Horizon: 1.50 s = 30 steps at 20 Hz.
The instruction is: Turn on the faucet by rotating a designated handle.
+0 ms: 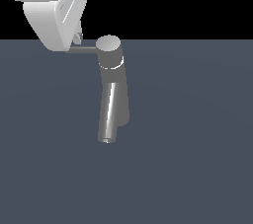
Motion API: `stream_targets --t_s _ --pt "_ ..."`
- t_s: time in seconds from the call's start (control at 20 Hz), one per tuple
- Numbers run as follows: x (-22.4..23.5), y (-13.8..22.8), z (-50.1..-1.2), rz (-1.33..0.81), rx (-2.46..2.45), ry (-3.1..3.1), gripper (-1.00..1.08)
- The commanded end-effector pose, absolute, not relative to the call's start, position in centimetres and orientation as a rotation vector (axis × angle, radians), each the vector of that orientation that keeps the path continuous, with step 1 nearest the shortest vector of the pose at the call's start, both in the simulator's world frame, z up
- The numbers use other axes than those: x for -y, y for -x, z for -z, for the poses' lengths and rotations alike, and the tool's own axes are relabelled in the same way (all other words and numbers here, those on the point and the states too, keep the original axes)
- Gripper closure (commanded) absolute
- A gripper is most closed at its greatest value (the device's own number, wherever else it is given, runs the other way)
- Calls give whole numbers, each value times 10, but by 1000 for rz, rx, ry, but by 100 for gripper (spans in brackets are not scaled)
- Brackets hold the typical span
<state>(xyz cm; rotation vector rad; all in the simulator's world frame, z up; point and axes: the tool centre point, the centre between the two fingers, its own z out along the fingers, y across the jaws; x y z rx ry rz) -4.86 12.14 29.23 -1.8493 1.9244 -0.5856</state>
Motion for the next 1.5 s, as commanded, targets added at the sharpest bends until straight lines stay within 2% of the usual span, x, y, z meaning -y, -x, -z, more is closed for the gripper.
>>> stream_targets --t_s 0.0,0.2,1.2,1.45 --pt "-122 48 -292 586 -1925 1848 108" --pt "-121 48 -292 586 -1925 1848 108" --pt "-130 107 -253 587 -1926 1848 108" --pt "-132 107 -254 584 -1909 1853 108"
